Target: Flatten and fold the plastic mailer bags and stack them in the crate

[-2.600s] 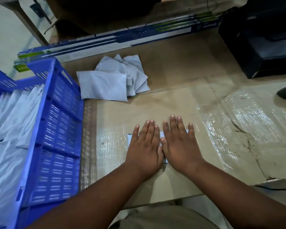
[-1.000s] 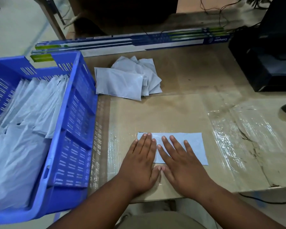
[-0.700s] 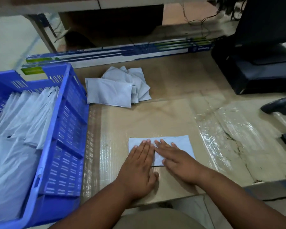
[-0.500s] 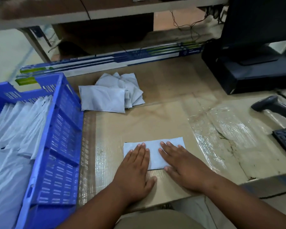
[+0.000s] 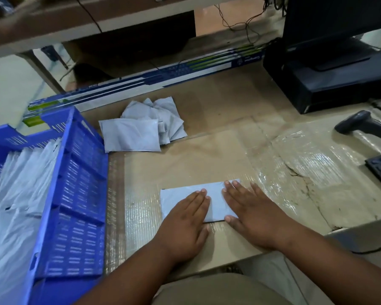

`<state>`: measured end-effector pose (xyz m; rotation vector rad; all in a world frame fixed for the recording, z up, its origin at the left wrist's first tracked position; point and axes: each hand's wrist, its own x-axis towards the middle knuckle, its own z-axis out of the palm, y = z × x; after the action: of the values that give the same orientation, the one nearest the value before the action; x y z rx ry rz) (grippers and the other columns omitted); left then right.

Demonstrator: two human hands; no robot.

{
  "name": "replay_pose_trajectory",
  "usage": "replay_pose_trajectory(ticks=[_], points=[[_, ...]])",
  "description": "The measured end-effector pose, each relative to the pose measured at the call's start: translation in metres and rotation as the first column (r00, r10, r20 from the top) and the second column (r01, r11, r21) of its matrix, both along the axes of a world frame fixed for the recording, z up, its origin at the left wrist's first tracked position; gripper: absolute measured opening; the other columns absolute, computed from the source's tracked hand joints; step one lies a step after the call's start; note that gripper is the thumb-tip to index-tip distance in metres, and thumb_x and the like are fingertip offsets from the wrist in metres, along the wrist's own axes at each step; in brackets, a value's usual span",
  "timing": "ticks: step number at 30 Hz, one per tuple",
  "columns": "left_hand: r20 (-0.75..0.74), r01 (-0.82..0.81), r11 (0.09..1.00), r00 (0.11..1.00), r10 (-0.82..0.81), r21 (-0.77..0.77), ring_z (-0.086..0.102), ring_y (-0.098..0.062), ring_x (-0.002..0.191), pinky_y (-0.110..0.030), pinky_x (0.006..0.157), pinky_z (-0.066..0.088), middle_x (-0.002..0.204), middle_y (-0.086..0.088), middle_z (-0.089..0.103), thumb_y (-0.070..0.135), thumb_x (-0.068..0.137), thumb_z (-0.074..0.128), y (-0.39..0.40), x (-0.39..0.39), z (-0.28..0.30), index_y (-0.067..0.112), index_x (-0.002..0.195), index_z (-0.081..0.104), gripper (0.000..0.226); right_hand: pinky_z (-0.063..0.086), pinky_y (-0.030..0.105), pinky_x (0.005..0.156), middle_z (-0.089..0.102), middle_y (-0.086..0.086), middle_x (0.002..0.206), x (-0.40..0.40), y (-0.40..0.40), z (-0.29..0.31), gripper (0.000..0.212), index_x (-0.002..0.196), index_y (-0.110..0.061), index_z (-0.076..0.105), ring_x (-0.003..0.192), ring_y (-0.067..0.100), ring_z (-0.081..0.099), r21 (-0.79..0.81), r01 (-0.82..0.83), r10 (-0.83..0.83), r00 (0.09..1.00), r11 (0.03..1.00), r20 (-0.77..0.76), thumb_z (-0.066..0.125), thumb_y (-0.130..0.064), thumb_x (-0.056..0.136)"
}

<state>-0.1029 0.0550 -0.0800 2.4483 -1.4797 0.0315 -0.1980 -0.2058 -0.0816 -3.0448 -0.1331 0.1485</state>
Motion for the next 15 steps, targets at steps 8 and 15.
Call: replay_pose_trajectory(ticks=[8, 15], points=[[-0.01, -0.067, 0.996, 0.998, 0.067, 0.056, 0.014, -0.022, 0.164, -0.049, 0.129, 0.023, 0.175, -0.011, 0.021, 0.024, 0.104, 0.045, -0.018, 0.013, -0.002, 0.006, 0.166, 0.027, 0.067, 0.007, 0.051, 0.131, 0.012, 0.009, 0.176, 0.042, 0.062, 0.013, 0.074, 0.168, -0.012, 0.016, 0.163, 0.023, 0.005, 0.127, -0.01, 0.009, 1.0, 0.992, 0.008, 0.023, -0.043, 0.102], [0.042, -0.186, 0.975, 0.982, 0.182, 0.119, 0.007, -0.021, 0.164, -0.048, 0.132, 0.017, 0.177, -0.011, 0.012, 0.046, 0.111, 0.037, 0.007, 0.015, -0.011, 0.007, 0.168, 0.021, 0.071, 0.007, 0.054, 0.13, 0.003, 0.005, 0.177, 0.024, 0.036, -0.005, 0.086, 0.169, -0.012, 0.013, 0.163, 0.019, 0.0, 0.059, 0.021, -0.021, 1.0, 0.998, -0.006, 0.008, -0.07, 0.104]])
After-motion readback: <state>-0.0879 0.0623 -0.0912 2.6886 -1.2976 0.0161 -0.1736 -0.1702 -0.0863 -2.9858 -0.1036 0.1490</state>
